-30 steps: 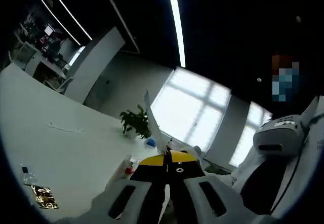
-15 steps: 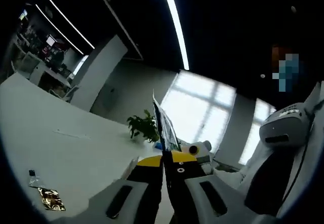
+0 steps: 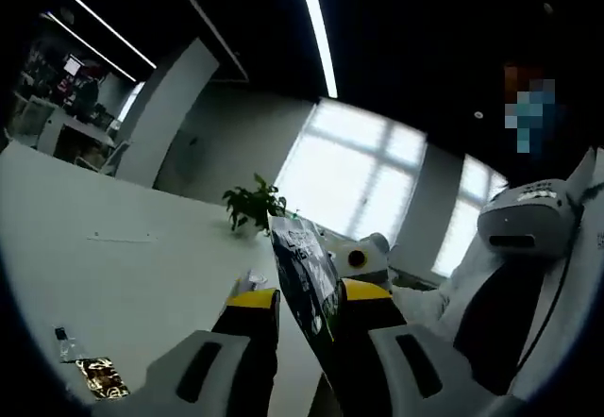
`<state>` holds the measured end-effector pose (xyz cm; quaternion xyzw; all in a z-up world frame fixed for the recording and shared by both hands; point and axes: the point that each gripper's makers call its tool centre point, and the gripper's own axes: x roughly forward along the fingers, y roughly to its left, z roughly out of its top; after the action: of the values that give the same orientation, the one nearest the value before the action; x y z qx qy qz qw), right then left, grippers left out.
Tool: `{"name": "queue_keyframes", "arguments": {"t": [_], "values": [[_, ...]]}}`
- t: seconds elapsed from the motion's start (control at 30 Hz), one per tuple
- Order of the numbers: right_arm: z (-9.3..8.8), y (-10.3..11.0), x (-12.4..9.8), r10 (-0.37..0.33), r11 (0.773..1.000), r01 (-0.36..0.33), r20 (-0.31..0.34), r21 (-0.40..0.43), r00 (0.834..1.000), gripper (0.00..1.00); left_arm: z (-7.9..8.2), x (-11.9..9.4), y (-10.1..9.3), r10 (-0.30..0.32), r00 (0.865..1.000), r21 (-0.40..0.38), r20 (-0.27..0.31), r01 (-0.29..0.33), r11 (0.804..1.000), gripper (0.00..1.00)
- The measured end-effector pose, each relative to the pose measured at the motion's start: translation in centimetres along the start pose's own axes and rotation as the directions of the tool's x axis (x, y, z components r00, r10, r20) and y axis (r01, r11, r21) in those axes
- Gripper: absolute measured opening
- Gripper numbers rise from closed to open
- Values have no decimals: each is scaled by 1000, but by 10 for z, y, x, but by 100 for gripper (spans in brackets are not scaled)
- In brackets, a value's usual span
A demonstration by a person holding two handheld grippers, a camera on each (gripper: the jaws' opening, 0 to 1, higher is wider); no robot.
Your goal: Arrange the skincare products in the storage area until every visible bottle or jar stands upright without overlapping.
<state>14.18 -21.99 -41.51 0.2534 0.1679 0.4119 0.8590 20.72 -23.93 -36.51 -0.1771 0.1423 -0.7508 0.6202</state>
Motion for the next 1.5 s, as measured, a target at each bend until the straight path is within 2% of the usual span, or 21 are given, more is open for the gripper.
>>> {"name": "queue_keyframes", "arguments": {"t": [0.03,0.1,0.13,0.23,0.33,0.43,0.5,0.57,0.67,0.7,0.8,0.9,0.93,1.03,1.1,1.27,1.3,1.33,1.37,1.43,1.5], "values": [[-1,-1,0,-1,1000,1,-3,2,1000,0,-1,2,2,8,1000,1,-1,-8,1000,5],[-2,-3,-2,-6,1000,6,2,16,1000,0,-3,3,7,19,1000,-16,-3,-19,1000,5],[-2,-7,-2,-20,999,20,-2,27,1000,0,-5,3,10,28,1000,-64,-7,-28,998,4],[-6,-19,-4,-74,997,74,-19,13,997,0,-9,5,16,33,999,-93,-14,-34,995,1],[-10,-28,-4,-109,994,110,-34,24,993,0,-19,6,30,83,996,-160,-37,-87,983,0],[-23,-50,-4,-207,978,203,-95,-49,974,0,-38,7,51,164,981,-136,-104,-177,975,0],[-28,-59,-3,-243,969,238,-101,-61,965,0,-45,8,58,192,975,-160,-108,-207,965,0],[-31,-64,-3,-247,969,243,-106,-49,963,0,-54,8,63,211,970,-199,-122,-232,952,0],[-44,-76,-6,-261,965,259,-138,-33,955,0,-66,11,66,231,962,-204,-142,-257,945,0],[-48,-80,-6,-267,964,266,-148,-26,952,0,-74,11,70,255,953,-214,-165,-287,934,0],[-61,-98,-6,-308,951,307,-182,-34,934,0,-86,8,87,302,932,-226,-198,-344,911,0],[-73,-113,-5,-356,934,353,-224,-55,907,0,-103,8,106,345,905,-200,-250,-397,896,0],[-78,-118,-7,-374,927,362,-249,-95,893,0,-106,8,109,345,902,-199,-258,-400,895,0],[-90,-123,-11,-402,915,373,-298,-153,866,0,-117,7,119,343,891,-207,-297,-411,888,0],[-92,-124,-11,-412,911,380,-293,-161,863,0,-122,6,127,345,887,-216,-307,-418,883,0],[-100,-136,-18,-463,886,424,-308,-188,831,1,-138,9,134,359,879,-262,-314,-443,857,0],[-103,-138,-19,-475,879,430,-316,-205,821,1,-143,8,139,362,875,-269,-322,-451,851,0],[-108,-143,-23,-503,863,446,-339,-237,795,2,-147,7,142,365,872,-277,-327,-458,845,0],[-110,-146,-25,-518,854,450,-348,-263,781,3,-150,6,146,374,865,-279,-336,-470,837,0],[-114,-147,-28,-542,837,446,-368,-318,756,1,-155,5,151,384,852,-256,-355,-484,837,0],[-113,-146,-26,-550,829,441,-356,-343,756,2,-159,7,153,390,849,-258,-356,-491,832,0]]}}
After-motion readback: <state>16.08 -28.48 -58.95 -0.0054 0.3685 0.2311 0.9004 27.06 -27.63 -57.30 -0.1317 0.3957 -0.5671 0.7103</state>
